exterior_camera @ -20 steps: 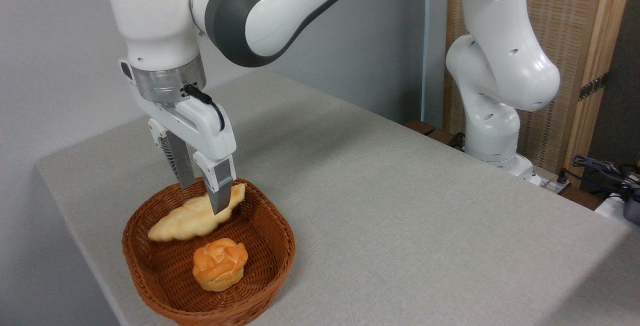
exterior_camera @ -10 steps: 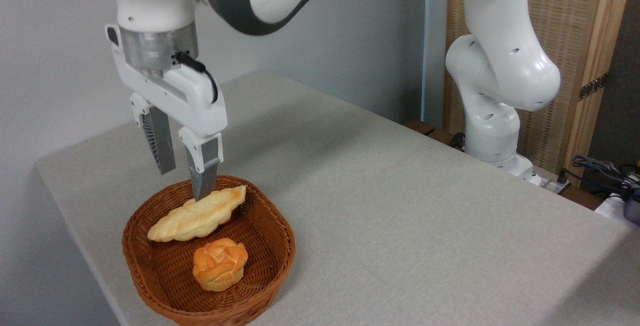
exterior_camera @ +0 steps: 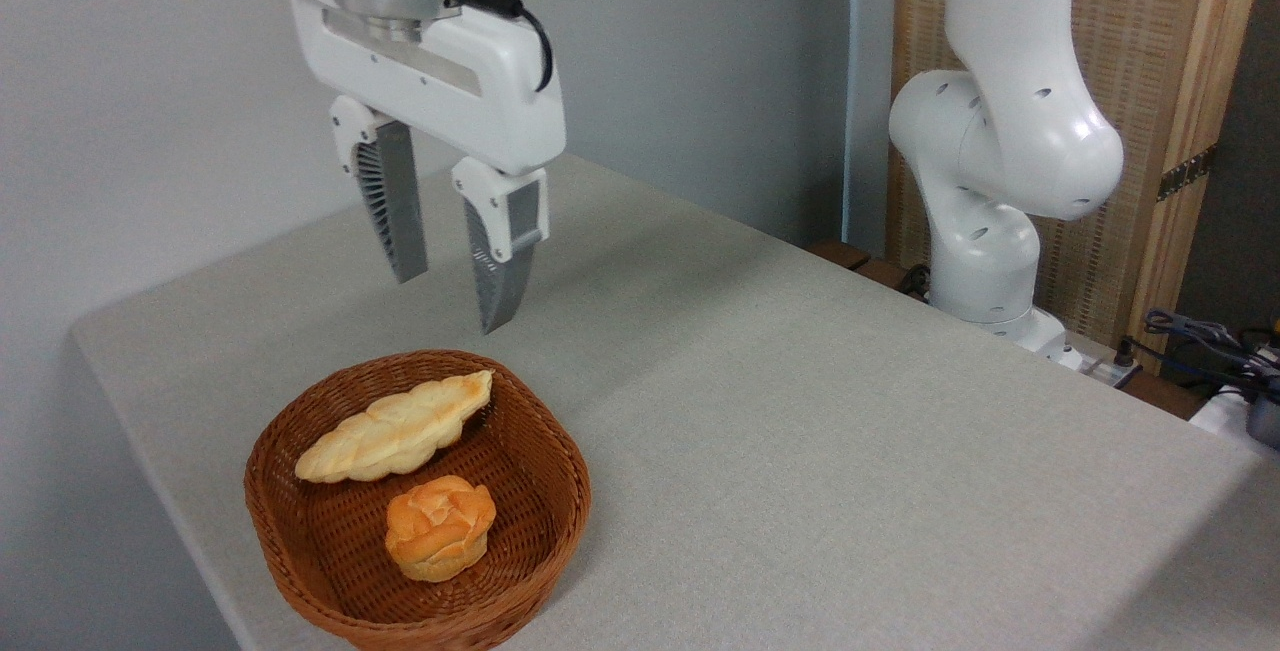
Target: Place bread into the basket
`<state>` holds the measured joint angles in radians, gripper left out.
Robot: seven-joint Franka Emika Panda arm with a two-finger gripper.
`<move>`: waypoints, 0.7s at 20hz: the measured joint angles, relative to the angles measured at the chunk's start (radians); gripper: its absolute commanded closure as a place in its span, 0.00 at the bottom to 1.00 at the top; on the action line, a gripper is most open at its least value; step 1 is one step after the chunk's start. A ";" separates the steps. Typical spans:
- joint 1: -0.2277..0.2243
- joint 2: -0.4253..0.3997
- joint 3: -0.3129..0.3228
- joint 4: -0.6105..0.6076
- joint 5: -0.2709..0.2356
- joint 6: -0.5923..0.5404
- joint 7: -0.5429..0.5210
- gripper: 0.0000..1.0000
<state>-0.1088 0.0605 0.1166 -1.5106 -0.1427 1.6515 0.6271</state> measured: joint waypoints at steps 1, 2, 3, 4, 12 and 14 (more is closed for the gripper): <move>0.042 -0.003 -0.047 -0.003 0.010 -0.020 0.001 0.00; 0.084 -0.004 -0.102 -0.010 0.042 -0.036 0.002 0.00; 0.107 -0.005 -0.143 -0.021 0.089 -0.040 0.002 0.00; 0.112 -0.005 -0.166 -0.032 0.125 -0.041 0.002 0.00; 0.113 -0.028 -0.184 -0.075 0.163 -0.025 0.001 0.00; 0.113 -0.035 -0.184 -0.082 0.163 -0.022 0.001 0.00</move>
<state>0.0040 0.0254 -0.0672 -1.5929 0.0207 1.6291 0.6277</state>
